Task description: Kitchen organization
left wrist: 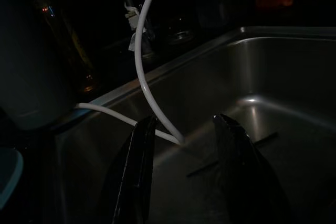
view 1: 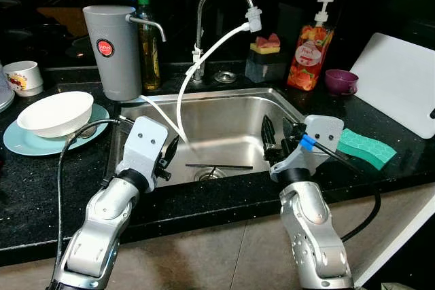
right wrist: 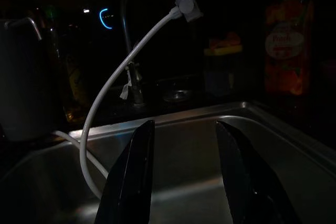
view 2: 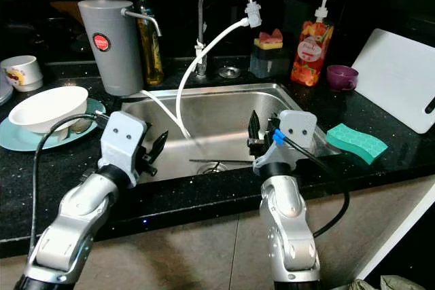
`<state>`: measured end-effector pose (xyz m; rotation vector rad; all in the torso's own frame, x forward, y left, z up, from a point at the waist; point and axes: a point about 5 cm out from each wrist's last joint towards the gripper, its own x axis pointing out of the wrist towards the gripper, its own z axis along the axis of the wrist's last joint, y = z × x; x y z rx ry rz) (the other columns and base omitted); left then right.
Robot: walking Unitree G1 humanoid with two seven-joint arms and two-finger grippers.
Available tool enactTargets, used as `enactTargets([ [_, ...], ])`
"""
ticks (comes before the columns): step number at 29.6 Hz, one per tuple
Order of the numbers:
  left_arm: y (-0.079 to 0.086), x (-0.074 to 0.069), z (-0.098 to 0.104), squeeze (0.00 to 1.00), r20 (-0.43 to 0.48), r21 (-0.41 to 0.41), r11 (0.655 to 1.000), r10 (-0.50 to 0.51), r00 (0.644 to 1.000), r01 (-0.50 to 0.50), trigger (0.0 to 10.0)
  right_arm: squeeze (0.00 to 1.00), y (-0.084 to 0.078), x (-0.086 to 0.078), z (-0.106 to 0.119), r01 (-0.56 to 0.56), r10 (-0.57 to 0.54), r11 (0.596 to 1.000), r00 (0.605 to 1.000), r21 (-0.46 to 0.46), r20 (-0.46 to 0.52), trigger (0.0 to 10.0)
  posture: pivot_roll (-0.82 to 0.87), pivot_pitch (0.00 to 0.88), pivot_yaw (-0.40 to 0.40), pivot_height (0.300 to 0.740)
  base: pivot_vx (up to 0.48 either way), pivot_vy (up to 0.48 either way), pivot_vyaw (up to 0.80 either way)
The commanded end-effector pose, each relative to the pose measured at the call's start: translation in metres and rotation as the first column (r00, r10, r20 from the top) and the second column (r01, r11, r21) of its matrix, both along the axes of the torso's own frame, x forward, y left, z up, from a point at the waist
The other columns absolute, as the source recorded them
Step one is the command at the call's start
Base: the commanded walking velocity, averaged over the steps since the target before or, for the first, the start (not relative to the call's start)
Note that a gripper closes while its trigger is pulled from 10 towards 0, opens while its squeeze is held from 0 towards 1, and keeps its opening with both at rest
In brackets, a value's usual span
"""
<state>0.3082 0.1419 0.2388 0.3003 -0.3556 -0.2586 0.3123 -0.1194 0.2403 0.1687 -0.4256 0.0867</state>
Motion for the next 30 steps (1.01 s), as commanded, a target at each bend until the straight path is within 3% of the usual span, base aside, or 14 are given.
enactTargets([
  [1,-0.001,0.001,0.003,0.0,0.013,0.018,1.0,-0.008,1.0,0.008,10.0,0.0,0.0,-0.001,-0.001,0.0,0.0,1.0,1.0,0.001,0.0,10.0,0.14,0.076,-0.028,0.74,0.0,0.0,0.0],
  [9,0.003,0.007,0.004,0.0,-0.004,0.057,0.998,-0.011,1.0,0.011,10.0,0.0,0.003,0.0,0.001,0.006,-0.006,1.0,1.0,0.01,0.009,10.0,0.13,0.064,-0.018,0.74,0.0,0.0,0.0],
  [11,0.001,0.006,-0.005,0.0,-0.04,0.107,0.994,-0.027,0.999,0.031,10.0,0.0,0.002,-0.001,-0.007,0.0,0.0,1.0,1.0,0.013,-0.01,10.0,0.14,0.057,-0.005,0.74,0.0,0.0,0.0],
  [24,0.006,0.009,-0.004,0.0,-0.058,0.138,0.99,-0.028,0.998,0.036,10.0,0.0,0.018,-0.001,-0.004,-0.038,0.038,0.998,0.999,0.053,-0.008,10.0,0.14,0.067,0.008,0.74,0.0,0.0,0.0],
  [28,0.054,0.021,0.018,0.0,-0.057,0.318,0.944,0.116,0.992,-0.092,10.0,0.0,0.007,0.005,-0.009,0.002,-0.001,0.999,1.0,0.051,-0.02,10.0,0.17,0.072,0.013,0.74,0.0,0.0,0.0],
  [29,0.064,0.022,0.022,0.19,-0.063,0.331,0.938,0.133,0.989,-0.106,10.0,0.0,0.006,0.006,-0.007,0.011,-0.011,0.998,1.0,0.055,-0.015,10.0,0.17,0.075,0.013,0.74,0.0,0.0,0.0],
  [30,0.069,0.023,0.025,0.19,-0.067,0.335,0.936,0.141,0.988,-0.111,10.0,0.0,0.005,0.006,-0.006,0.016,-0.016,0.998,1.0,0.057,-0.013,10.0,0.17,0.075,0.013,0.74,0.0,0.0,0.0],
])
